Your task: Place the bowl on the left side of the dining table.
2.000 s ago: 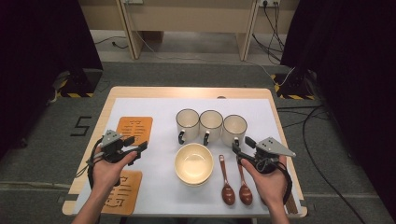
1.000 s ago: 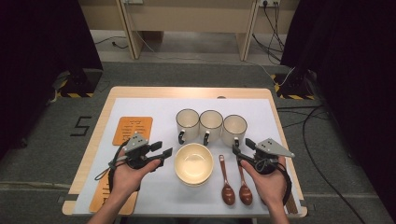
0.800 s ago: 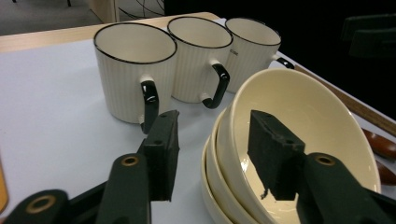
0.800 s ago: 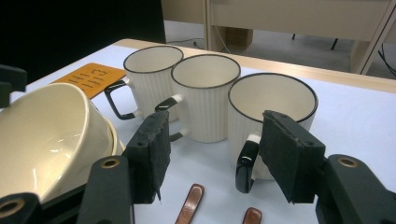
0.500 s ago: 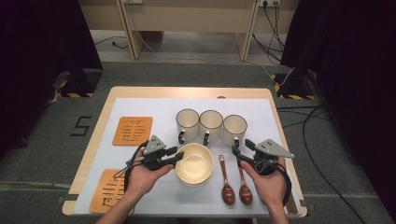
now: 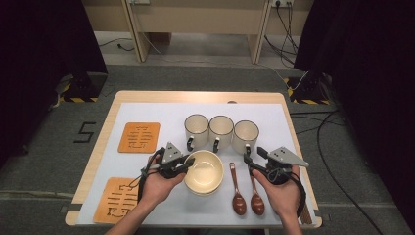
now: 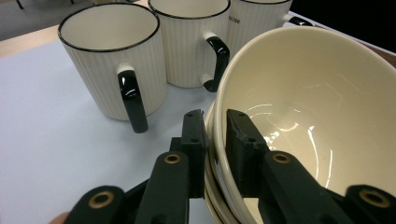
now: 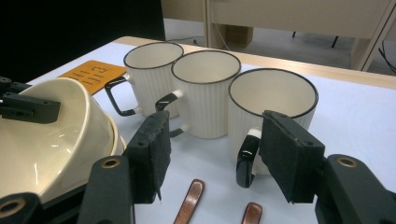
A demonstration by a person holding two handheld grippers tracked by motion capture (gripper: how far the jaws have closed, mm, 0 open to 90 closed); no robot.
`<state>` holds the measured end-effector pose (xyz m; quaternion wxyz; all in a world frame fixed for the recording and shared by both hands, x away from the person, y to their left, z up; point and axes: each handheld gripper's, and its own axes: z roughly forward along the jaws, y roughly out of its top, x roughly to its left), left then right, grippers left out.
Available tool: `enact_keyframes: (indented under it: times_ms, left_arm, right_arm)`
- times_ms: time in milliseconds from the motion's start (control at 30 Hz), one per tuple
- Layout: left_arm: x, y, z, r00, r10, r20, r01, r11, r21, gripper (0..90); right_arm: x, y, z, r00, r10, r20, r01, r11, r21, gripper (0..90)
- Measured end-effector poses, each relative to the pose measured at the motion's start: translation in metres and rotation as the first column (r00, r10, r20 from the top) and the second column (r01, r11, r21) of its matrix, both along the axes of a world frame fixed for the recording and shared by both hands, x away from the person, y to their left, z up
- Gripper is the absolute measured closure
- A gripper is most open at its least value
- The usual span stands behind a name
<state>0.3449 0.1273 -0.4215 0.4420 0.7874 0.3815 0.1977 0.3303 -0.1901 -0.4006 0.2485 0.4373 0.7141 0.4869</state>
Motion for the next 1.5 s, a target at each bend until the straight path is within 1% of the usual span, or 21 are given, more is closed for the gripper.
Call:
enact_keyframes:
  times_ms: [33,100,133,167,200,300,333,367,400,500,533,667,767,933,1000,1167,1233,1267,1333,1400,1500]
  left_arm:
    - [0.000,0.000,0.000,1.0000,0.000,0.000,0.000,1.0000,0.000,78.0]
    - [-0.002,-0.003,0.001,0.9994,0.018,0.030,-0.019,0.9996,0.020,79.6]
    - [-0.003,-0.005,0.001,0.9991,0.019,0.038,-0.020,0.9993,0.032,80.3]
    - [-0.003,-0.005,0.001,0.9991,0.019,0.038,-0.020,0.9993,0.032,80.6]
    - [-0.004,-0.006,0.001,0.9984,0.016,0.053,-0.019,0.9984,0.054,81.0]
    - [-0.003,-0.006,0.003,0.9984,0.011,0.056,-0.014,0.9980,0.061,81.4]
    - [-0.003,-0.005,0.004,0.9987,0.012,0.049,-0.014,0.9993,0.035,81.9]
    - [-0.003,-0.005,0.004,0.9987,0.012,0.049,-0.014,0.9993,0.035,82.3]
    - [-0.002,-0.004,0.007,0.9996,0.008,0.026,-0.008,0.9999,0.013,82.4]
    - [-0.002,-0.005,0.007,0.9995,0.006,0.032,-0.007,0.9997,0.021,82.4]
    - [-0.001,-0.003,0.006,0.9998,0.004,0.021,-0.004,1.0000,0.006,82.5]
    - [-0.001,-0.003,0.006,0.9997,0.004,0.023,-0.004,1.0000,0.003,82.4]
    - [-0.001,-0.002,0.005,0.9997,0.004,0.024,-0.003,0.9999,-0.016,82.5]
    - [-0.003,-0.001,0.005,0.9994,0.001,0.034,-0.001,0.9998,-0.019,82.5]
    - [-0.004,-0.001,0.006,0.9989,0.001,0.047,0.000,0.9999,-0.017,82.5]
    - [-0.005,0.001,0.008,0.9989,0.001,0.048,0.000,0.9995,-0.031,82.5]
    - [-0.005,0.001,0.009,0.9984,0.001,0.057,0.000,0.9996,-0.028,82.5]
    - [-0.006,0.002,0.011,0.9972,0.003,0.075,-0.001,0.9996,-0.029,82.5]
    - [-0.006,0.003,0.013,0.9969,0.000,0.079,0.002,0.9996,-0.029,82.5]
    - [-0.007,0.004,0.015,0.9964,0.004,0.085,-0.001,0.9992,-0.041,82.5]
    - [-0.008,0.006,0.020,0.9944,0.008,0.105,-0.003,0.9989,-0.046,82.5]
  right_arm:
    - [0.000,0.000,0.000,1.0000,0.000,0.000,0.000,1.0000,0.000,43.5]
    - [0.000,0.000,0.000,1.0000,0.001,0.000,-0.001,1.0000,0.000,43.5]
    - [0.000,0.000,0.000,1.0000,0.001,0.000,-0.001,1.0000,0.001,43.5]
    - [0.000,0.000,0.000,1.0000,0.001,0.000,-0.001,1.0000,0.001,43.5]
    - [0.000,0.000,0.000,1.0000,0.002,0.001,-0.002,1.0000,0.002,43.5]
    - [0.000,0.000,-0.001,1.0000,0.002,0.001,-0.002,1.0000,0.003,43.5]
    - [0.000,0.000,-0.001,1.0000,0.002,-0.001,-0.002,1.0000,0.003,43.5]
    - [0.000,0.000,-0.001,1.0000,0.002,-0.002,-0.002,1.0000,0.003,43.5]
    - [0.001,0.000,-0.001,1.0000,0.004,-0.002,-0.004,1.0000,0.001,43.5]
    - [0.001,0.001,-0.001,1.0000,0.004,-0.005,-0.004,1.0000,0.005,43.5]
    - [0.001,0.001,-0.002,1.0000,0.005,-0.005,-0.005,1.0000,0.003,43.5]
    - [0.001,0.002,-0.002,1.0000,0.008,-0.006,-0.008,1.0000,0.003,43.5]
    - [0.001,0.002,-0.003,0.9999,0.009,-0.005,-0.009,1.0000,0.004,43.5]
    - [0.001,0.000,-0.001,1.0000,0.003,-0.002,-0.003,1.0000,0.006,43.5]
    - [0.000,-0.001,-0.001,1.0000,0.004,-0.004,-0.003,1.0000,0.006,43.5]
    - [0.000,0.000,0.000,1.0000,0.003,0.000,-0.003,1.0000,0.009,43.4]
    - [0.000,0.000,0.000,1.0000,0.003,0.000,-0.003,1.0000,0.009,43.4]
    - [0.000,-0.001,0.000,1.0000,0.002,0.001,-0.002,1.0000,0.006,43.4]
    - [0.000,-0.001,0.000,1.0000,0.002,0.003,-0.002,1.0000,0.010,43.4]
    - [0.000,-0.001,0.000,1.0000,0.001,0.000,-0.001,1.0000,0.010,43.4]
    - [0.000,0.000,0.000,1.0000,0.002,0.001,-0.002,0.9999,0.012,43.4]
